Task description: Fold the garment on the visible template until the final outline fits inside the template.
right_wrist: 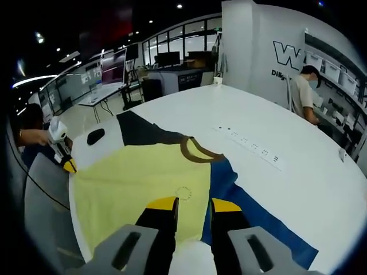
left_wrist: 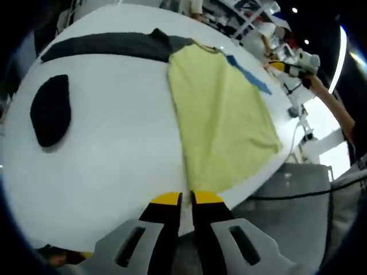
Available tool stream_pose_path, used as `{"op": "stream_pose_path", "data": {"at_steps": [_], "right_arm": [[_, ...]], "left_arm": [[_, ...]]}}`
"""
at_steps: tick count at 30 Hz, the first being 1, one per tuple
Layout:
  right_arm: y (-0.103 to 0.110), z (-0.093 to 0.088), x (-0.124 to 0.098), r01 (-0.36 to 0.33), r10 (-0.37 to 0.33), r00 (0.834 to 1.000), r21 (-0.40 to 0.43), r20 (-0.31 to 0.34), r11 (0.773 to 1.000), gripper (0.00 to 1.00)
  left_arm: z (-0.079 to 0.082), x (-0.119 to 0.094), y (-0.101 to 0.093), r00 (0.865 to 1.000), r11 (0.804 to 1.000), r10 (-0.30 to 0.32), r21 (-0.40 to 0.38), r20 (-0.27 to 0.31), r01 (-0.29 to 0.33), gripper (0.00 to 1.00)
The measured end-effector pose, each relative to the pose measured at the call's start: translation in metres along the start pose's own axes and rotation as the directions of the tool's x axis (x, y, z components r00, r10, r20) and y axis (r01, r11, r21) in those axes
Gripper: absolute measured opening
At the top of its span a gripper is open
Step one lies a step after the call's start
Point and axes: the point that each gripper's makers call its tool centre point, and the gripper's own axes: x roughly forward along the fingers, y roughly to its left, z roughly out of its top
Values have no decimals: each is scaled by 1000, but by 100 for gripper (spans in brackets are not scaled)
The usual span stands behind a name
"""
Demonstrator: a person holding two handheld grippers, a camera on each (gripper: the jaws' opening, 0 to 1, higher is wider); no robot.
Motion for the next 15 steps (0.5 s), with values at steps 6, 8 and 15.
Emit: {"op": "stream_pose_path", "data": {"at_steps": [6, 8, 15], "right_arm": [[1, 1, -4, 9, -9, 1000, 12, 20, 1000, 17], [-1, -2, -3, 7, -7, 1000, 22, 18, 1000, 17], [-6, -10, -10, 99, -101, 995, 73, 18, 992, 29]], "left_arm": [[54, -21, 21, 990, 995, 71, 68, 122, -79, 19], [88, -25, 32, 966, 993, 89, 48, 241, -104, 23], [155, -28, 88, 874, 965, 236, 2, 425, -261, 51]]}}
